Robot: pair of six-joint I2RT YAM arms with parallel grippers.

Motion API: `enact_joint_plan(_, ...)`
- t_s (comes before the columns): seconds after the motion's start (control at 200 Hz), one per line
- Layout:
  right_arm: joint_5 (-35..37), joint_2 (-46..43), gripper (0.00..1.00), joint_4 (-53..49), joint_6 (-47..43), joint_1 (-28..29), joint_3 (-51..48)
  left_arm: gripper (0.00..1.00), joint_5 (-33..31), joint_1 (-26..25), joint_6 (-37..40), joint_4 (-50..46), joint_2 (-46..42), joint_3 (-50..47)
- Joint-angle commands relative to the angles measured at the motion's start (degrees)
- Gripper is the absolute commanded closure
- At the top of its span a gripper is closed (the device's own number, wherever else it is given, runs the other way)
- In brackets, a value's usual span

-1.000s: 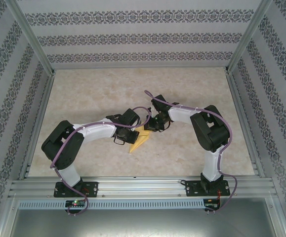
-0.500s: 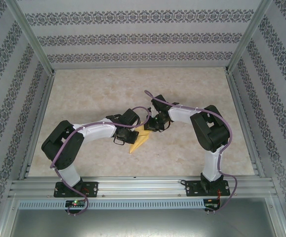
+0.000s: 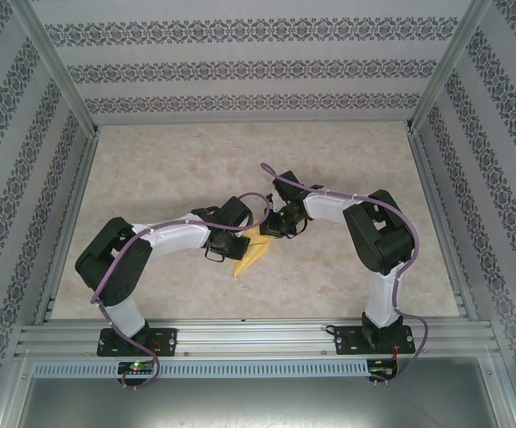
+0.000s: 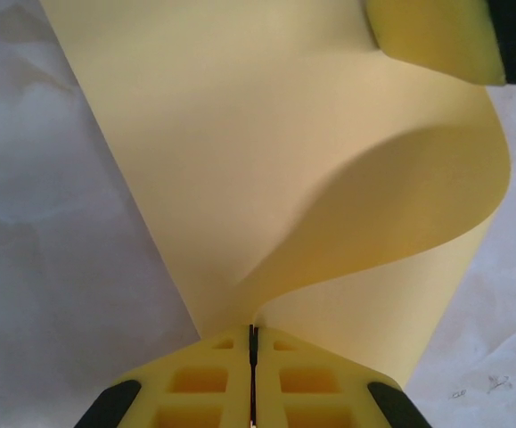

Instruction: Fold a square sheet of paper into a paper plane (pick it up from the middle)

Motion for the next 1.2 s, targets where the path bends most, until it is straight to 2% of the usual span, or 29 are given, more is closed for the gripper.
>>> enact_joint_plan(0.0,1.8,1.5,0.90,-2.2,0.3,-0.4,-0.7,0.91,-0.6,0.8,-0.6,-0.3,1.0,-0.6)
enact_joint_plan(0.285,-1.9,-1.1,0.85,2.5,3.1,-1.0,-0.8,0.91,0.9,0.8,-0.4,-0.2,2.8,-0.3)
enact_joint_plan(0.455,-2.9,-8.0,0.78,6.8,6.2,-3.7,-3.3,0.91,1.9,0.8,-0.4,0.3,3.0,-0.3)
enact_joint_plan(0.615,1.0,-17.9,0.76,6.1,6.9,-5.3,-8.7,0.91,3.9,0.8,-1.5,1.0,3.9,0.7)
enact_joint_plan(0.794,2.2,-28.3,0.83,12.9,12.1,-4.2,-20.0,0.91,6.1,0.8,-4.5,3.0,5.7,1.9)
enact_joint_plan(0.979,5.2,-33.4,0.90,23.2,18.9,3.3,-30.5,0.91,7.2,0.7,-4.7,3.2,6.9,3.2)
enact_joint_plan(1.074,7.6,-33.0,0.90,23.3,19.4,5.1,-31.5,0.91,7.4,0.7,-3.5,2.3,7.1,4.1)
enact_joint_plan(1.194,9.4,-29.8,0.91,19.0,17.7,2.2,-27.3,0.91,7.0,0.7,-2.7,1.6,7.1,4.1)
